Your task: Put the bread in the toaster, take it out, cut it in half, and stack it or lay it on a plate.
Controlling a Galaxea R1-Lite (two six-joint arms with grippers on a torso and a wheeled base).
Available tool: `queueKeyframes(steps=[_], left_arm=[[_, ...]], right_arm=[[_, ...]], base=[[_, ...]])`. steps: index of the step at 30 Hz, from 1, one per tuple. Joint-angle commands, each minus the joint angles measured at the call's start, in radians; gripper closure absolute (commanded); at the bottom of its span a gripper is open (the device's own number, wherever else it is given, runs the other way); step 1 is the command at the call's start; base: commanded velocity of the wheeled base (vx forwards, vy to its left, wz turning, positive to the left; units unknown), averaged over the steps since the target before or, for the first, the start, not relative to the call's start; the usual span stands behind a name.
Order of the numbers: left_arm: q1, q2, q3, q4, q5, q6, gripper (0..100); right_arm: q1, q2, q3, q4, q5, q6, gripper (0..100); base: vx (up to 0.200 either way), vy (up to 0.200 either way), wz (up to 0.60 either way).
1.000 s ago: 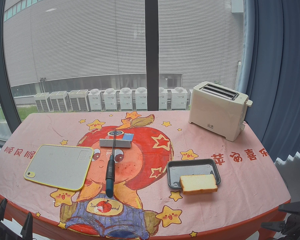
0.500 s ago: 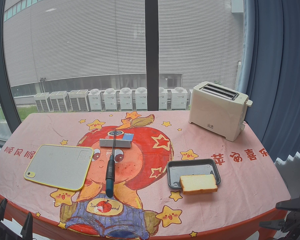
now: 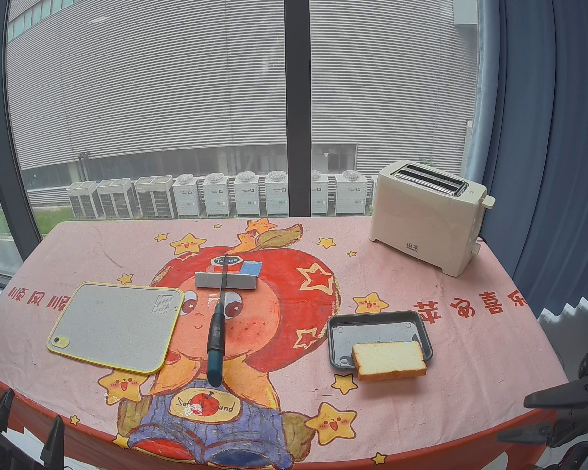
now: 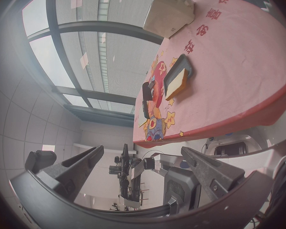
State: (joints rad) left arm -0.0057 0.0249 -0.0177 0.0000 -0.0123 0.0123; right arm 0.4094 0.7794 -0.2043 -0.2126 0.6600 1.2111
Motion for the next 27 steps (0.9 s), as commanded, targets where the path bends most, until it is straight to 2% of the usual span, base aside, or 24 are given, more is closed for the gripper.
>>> queueKeyframes(steps=[1, 5, 10, 19, 21, 27], left_arm=[[0.0, 0.0, 0.016, 0.0, 0.0, 0.0, 0], [0.0, 0.0, 0.016, 0.0, 0.0, 0.0, 0], [0.0, 0.0, 0.016, 0.0, 0.0, 0.0, 0], [0.0, 0.0, 0.016, 0.0, 0.0, 0.0, 0], [0.0, 0.0, 0.016, 0.0, 0.0, 0.0, 0], [0.0, 0.0, 0.016, 0.0, 0.0, 0.0, 0]], right_arm=[[0.063, 0.12, 0.0, -0.065, -0.002, 0.001, 0], [0.085, 0.175, -0.001, -0.102, -0.002, 0.001, 0], [0.184, 0.245, -0.001, -0.123, -0.002, -0.001, 0], [0.287, 0.276, -0.009, -0.126, 0.0, -0.018, 0], [0.29, 0.302, -0.009, -0.154, -0.002, -0.045, 0], [0.278, 0.399, -0.001, -0.272, -0.002, -0.048, 0]], base=[[0.0, 0.0, 0.0], [0.0, 0.0, 0.0], [0.0, 0.0, 0.0], [0.0, 0.0, 0.0], [0.0, 0.0, 0.0], [0.0, 0.0, 0.0]])
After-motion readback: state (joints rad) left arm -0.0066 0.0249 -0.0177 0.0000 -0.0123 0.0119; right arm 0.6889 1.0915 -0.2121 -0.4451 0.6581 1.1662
